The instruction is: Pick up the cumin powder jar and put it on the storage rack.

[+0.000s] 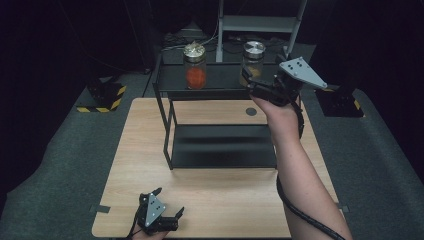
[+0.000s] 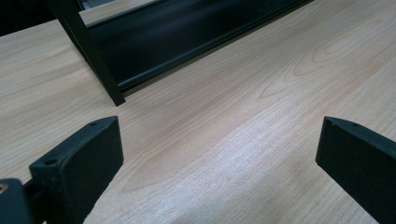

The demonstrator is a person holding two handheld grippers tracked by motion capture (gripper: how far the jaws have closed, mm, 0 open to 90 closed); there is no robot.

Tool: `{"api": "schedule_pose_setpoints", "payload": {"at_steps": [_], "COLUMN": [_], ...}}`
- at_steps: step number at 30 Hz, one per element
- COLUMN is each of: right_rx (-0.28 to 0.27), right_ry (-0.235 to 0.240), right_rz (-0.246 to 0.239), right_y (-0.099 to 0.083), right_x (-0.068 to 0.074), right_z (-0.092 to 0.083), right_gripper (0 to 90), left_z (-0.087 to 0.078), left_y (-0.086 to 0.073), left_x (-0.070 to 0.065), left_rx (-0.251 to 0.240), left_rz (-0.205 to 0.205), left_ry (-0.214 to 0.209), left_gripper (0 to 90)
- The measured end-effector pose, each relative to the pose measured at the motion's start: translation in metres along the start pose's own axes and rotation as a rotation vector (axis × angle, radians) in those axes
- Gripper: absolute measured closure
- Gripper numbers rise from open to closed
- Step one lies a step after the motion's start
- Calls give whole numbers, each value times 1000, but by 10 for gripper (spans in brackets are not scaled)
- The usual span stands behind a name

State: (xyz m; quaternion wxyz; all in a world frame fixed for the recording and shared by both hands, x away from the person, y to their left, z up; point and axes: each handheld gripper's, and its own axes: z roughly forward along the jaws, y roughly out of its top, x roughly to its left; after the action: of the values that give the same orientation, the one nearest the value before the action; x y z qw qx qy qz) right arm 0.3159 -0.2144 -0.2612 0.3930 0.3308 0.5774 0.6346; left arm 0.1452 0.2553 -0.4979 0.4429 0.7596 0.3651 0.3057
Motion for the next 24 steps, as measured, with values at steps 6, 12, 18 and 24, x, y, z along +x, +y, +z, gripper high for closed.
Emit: {"api": "schedule_pose_setpoints", "payload": {"at_steps": [6,12,18,24], "right_rx": [1,-5,3,14], "right_ry": [19,28,34,48], "right_rz": [-12,-20,-43,-66], "right_y": [0,1,0,-6], "right_x": [2,2,5,8], "right_z": [-18,-35,-52,-65], "right_gripper": [0,0,0,0], "left_z": [0,1,1,1], "left_y": [1,2,1,1], "left_x": [-2,-2,-2,-3], "left_rx": [4,11,8,7], "left_rz": [3,3,-1,2], "left_ry": [8,9,11,13], "left_gripper": [11,11,11,11]}}
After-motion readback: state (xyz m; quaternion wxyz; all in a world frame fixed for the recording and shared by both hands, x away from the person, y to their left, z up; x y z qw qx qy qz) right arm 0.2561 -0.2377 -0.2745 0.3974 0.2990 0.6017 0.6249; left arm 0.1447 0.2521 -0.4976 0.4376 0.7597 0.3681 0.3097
